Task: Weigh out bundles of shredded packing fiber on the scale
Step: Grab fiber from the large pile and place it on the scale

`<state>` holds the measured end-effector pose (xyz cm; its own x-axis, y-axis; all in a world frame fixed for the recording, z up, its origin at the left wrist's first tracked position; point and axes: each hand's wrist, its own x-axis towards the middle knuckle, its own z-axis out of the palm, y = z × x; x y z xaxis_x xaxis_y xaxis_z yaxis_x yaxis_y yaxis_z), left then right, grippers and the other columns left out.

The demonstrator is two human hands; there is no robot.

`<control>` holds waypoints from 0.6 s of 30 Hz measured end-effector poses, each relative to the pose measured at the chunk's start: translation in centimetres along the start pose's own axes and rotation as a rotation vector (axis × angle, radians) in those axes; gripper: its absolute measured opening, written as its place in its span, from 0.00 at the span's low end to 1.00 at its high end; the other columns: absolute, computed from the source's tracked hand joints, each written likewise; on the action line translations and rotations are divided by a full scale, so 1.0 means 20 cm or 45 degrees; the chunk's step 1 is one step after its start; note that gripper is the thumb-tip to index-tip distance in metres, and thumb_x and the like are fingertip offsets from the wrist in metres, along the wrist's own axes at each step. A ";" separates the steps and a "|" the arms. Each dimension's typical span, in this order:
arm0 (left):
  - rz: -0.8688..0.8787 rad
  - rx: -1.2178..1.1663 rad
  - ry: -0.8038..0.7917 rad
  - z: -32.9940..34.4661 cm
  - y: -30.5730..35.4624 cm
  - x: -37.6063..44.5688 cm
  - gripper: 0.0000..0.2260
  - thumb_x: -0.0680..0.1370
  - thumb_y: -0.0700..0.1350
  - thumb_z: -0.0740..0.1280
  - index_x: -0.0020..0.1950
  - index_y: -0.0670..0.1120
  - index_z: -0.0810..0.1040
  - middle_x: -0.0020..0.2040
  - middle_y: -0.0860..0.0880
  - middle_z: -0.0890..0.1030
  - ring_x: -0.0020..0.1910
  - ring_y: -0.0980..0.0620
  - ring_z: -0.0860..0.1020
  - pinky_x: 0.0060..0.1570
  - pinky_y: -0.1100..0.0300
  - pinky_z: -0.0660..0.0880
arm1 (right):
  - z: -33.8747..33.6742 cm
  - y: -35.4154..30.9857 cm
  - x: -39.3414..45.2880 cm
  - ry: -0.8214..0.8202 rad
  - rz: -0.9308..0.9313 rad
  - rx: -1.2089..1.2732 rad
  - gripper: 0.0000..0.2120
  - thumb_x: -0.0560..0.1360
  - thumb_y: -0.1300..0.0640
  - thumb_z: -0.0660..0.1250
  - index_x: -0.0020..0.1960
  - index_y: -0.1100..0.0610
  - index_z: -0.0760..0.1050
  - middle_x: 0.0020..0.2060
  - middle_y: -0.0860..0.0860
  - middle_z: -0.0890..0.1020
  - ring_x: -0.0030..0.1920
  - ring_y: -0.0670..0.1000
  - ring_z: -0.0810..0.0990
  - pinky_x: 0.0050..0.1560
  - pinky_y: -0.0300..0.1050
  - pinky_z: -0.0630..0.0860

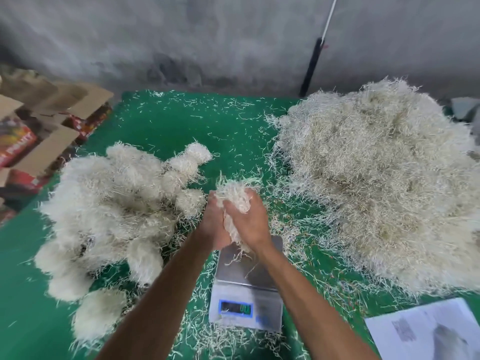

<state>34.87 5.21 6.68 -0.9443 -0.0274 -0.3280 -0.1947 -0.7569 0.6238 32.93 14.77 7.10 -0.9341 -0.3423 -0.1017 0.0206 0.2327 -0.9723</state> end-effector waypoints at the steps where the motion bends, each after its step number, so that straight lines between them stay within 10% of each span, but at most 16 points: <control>1: -0.062 0.011 0.014 -0.02 0.00 -0.01 0.28 0.85 0.60 0.45 0.64 0.38 0.70 0.56 0.34 0.75 0.59 0.38 0.76 0.58 0.44 0.73 | -0.03 -0.02 0.00 0.025 0.018 0.022 0.31 0.80 0.48 0.72 0.78 0.55 0.66 0.50 0.45 0.83 0.40 0.43 0.80 0.41 0.40 0.80; 3: -0.226 0.131 0.173 -0.09 -0.02 -0.06 0.31 0.80 0.68 0.55 0.65 0.42 0.75 0.60 0.37 0.79 0.63 0.39 0.77 0.56 0.45 0.77 | -0.09 -0.08 0.02 0.083 0.077 0.082 0.32 0.80 0.52 0.72 0.79 0.55 0.63 0.38 0.49 0.83 0.29 0.48 0.81 0.31 0.39 0.80; 6: -0.313 0.209 0.371 -0.21 -0.13 -0.10 0.27 0.79 0.65 0.60 0.62 0.42 0.75 0.56 0.42 0.81 0.54 0.44 0.80 0.53 0.52 0.76 | -0.14 -0.23 0.04 0.168 0.064 0.243 0.43 0.77 0.46 0.73 0.83 0.54 0.53 0.68 0.54 0.77 0.59 0.43 0.81 0.62 0.39 0.72; 11: -0.555 -0.071 0.266 -0.19 -0.30 -0.19 0.33 0.77 0.69 0.61 0.62 0.41 0.77 0.56 0.35 0.82 0.56 0.35 0.81 0.63 0.29 0.69 | -0.14 -0.34 -0.01 0.158 0.056 0.400 0.49 0.75 0.40 0.73 0.84 0.53 0.49 0.80 0.55 0.62 0.74 0.54 0.67 0.70 0.52 0.65; 15: -0.455 -0.320 0.115 -0.12 -0.20 -0.22 0.38 0.76 0.70 0.62 0.70 0.40 0.74 0.68 0.34 0.75 0.67 0.34 0.74 0.70 0.35 0.64 | -0.14 -0.13 -0.15 0.064 0.053 0.045 0.38 0.79 0.45 0.72 0.82 0.53 0.59 0.78 0.56 0.66 0.75 0.55 0.69 0.70 0.51 0.66; 18: -0.286 0.246 0.335 -0.09 -0.11 -0.18 0.31 0.79 0.58 0.66 0.77 0.43 0.66 0.76 0.38 0.67 0.74 0.37 0.68 0.69 0.51 0.66 | -0.16 0.08 -0.26 -0.070 -0.092 -0.571 0.30 0.81 0.44 0.67 0.79 0.55 0.66 0.80 0.56 0.64 0.80 0.57 0.61 0.79 0.64 0.60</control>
<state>39.10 5.75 5.25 -0.7770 -0.0604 -0.6266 -0.4591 -0.6267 0.6297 36.74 19.87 6.79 -0.9069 -0.4171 -0.0596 -0.2116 0.5733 -0.7915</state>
